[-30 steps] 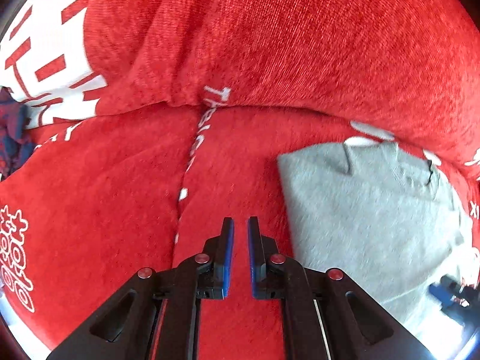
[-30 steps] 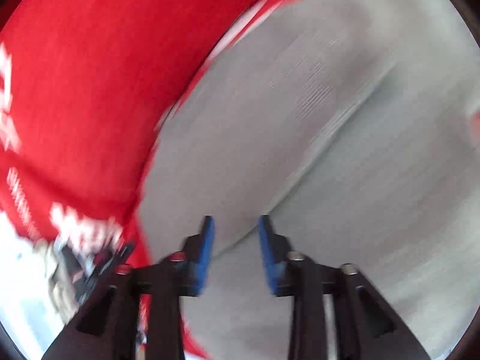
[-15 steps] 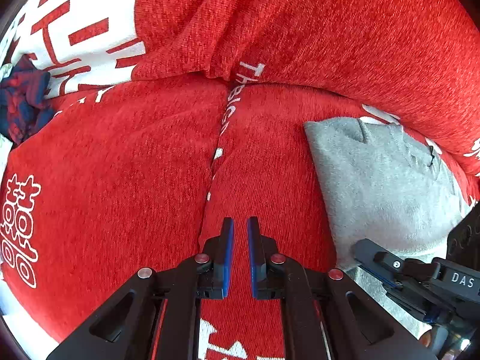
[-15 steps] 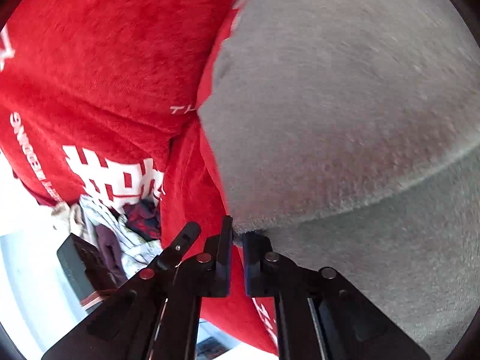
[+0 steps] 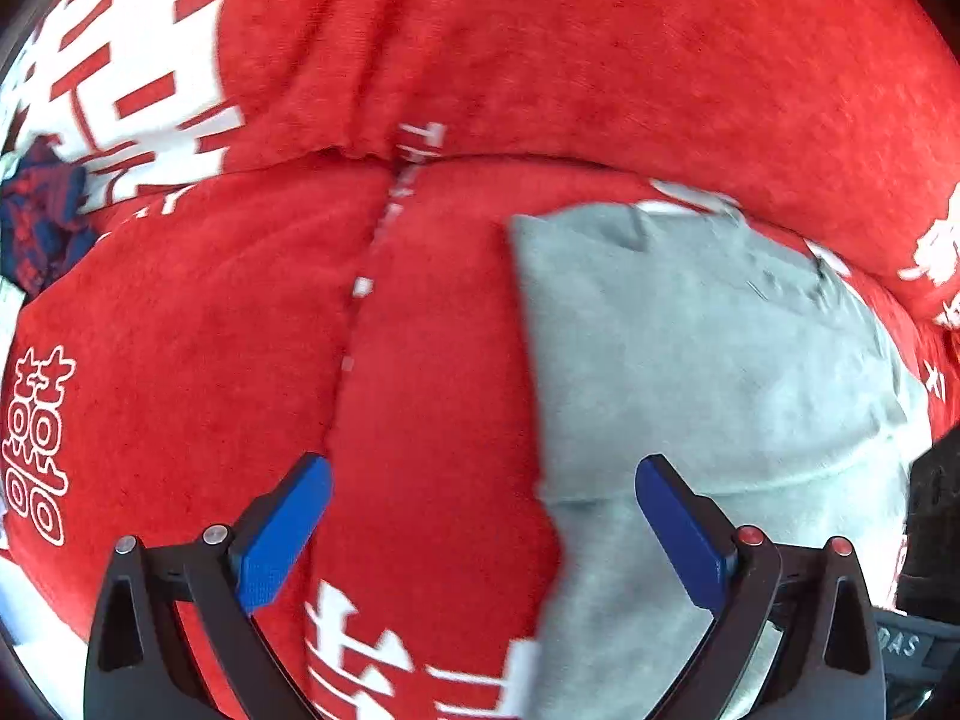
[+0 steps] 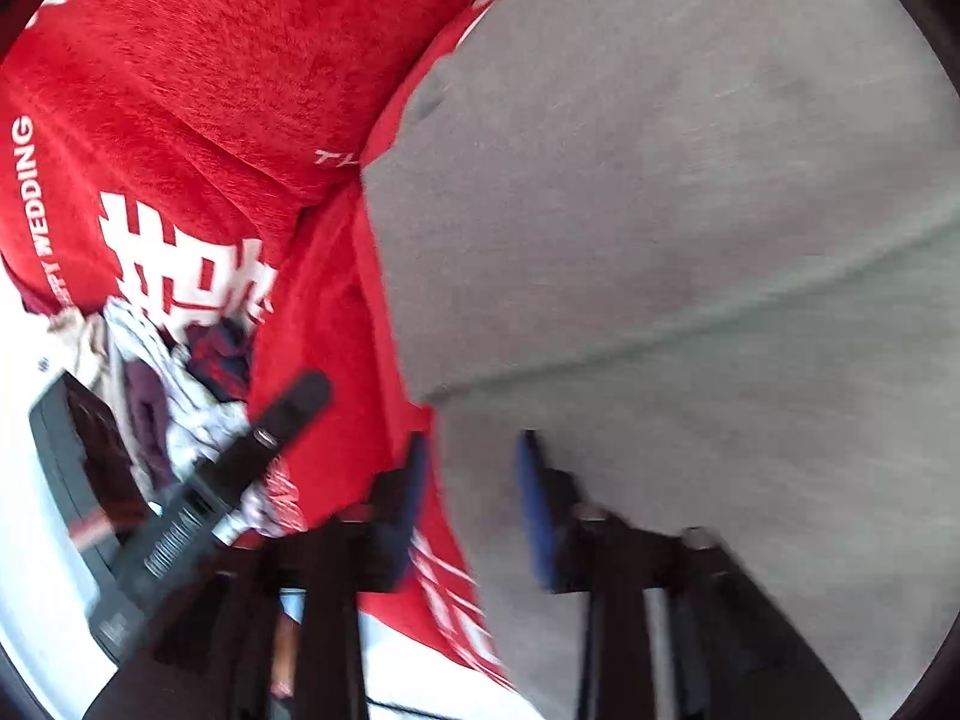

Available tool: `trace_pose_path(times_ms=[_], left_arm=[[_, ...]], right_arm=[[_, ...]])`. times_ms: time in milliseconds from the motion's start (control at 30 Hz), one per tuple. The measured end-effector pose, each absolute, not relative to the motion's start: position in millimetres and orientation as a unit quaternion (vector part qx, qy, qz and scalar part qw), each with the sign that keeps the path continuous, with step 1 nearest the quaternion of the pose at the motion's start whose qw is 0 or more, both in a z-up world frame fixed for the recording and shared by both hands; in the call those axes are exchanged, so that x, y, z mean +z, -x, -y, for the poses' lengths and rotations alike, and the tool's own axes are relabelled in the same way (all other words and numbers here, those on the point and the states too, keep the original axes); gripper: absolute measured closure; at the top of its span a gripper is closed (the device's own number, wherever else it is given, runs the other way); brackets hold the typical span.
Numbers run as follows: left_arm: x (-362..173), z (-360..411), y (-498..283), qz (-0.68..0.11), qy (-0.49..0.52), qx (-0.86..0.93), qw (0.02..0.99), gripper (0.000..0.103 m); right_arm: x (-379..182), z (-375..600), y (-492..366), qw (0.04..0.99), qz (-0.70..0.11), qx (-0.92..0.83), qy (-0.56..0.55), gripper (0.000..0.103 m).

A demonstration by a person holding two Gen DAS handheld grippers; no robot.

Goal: Fold small clothes

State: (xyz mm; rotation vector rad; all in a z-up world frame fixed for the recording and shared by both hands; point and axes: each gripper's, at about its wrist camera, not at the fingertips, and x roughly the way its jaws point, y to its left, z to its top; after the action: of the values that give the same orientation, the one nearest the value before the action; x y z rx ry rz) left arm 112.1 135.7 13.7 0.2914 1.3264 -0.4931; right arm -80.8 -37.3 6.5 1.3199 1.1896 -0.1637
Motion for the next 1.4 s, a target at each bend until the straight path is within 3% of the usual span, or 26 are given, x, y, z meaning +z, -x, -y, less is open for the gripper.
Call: trace_pose_path(times_ms=[433,833,867,933,1000,1400], left_arm=[[6.4,-74.2,-55.7,-0.642,-0.183,-0.254,0.700,0.002],[18.9,15.0,-10.8,-0.605,-0.195,-0.311,0.707,0.002],[21.4,22.7,-9.4,-0.600,-0.193,-0.316,0.710,0.002],[23.0,35.1,-9.4,-0.593,-0.190,-0.323,0.712,0.002],[21.6,45.6,-6.7,-0.591,-0.195,-0.328,0.711,0.002],[0.0,64.6,19.0,-0.612,-0.245,-0.322,0.680,0.002]], right_arm=[[33.1,115.0,199.2,0.613,-0.523,-0.178,-0.566,0.056],[7.3,250.1,244.5,0.605,-0.395,-0.303,-0.621,0.057],[3.1,259.4,243.6,0.600,-0.387,-0.309,-0.628,0.058],[0.6,270.0,243.5,0.598,-0.377,-0.314,-0.634,0.081],[-0.5,275.7,240.9,0.599,-0.384,-0.313,-0.628,0.093],[4.0,276.0,253.6,0.619,-0.425,-0.275,-0.601,0.094]])
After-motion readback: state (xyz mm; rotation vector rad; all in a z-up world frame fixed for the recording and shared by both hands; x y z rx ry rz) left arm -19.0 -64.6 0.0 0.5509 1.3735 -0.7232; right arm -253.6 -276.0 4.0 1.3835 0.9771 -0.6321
